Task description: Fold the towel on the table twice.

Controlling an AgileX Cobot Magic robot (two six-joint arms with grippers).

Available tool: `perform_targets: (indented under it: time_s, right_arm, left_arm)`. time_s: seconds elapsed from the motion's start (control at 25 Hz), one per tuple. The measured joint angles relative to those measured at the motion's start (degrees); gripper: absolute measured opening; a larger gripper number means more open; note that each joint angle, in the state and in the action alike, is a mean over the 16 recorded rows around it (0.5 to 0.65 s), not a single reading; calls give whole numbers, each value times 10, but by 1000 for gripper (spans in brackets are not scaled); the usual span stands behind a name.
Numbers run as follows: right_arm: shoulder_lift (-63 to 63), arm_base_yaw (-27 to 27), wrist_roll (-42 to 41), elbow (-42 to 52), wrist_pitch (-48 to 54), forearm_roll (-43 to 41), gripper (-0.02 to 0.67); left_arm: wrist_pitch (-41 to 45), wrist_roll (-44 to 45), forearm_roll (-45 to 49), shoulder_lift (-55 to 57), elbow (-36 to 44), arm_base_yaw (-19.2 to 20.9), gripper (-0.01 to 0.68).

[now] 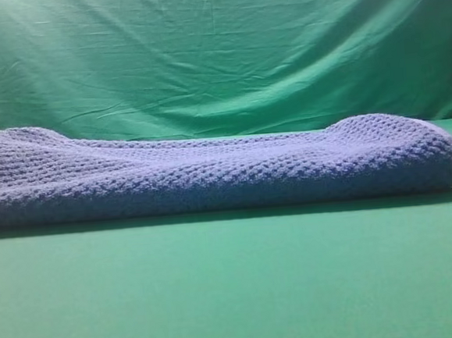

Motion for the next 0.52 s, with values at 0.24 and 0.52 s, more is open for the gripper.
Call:
perform_targets:
  time_s: [0.24, 0.52]
  right_arm:
    - [0, 0, 0, 0, 0, 0, 0]
    - [0, 0, 0, 0, 0, 0, 0]
  left_arm:
    - [0, 0, 0, 0, 0, 5, 0]
    - [0, 0, 0, 0, 0, 6, 0]
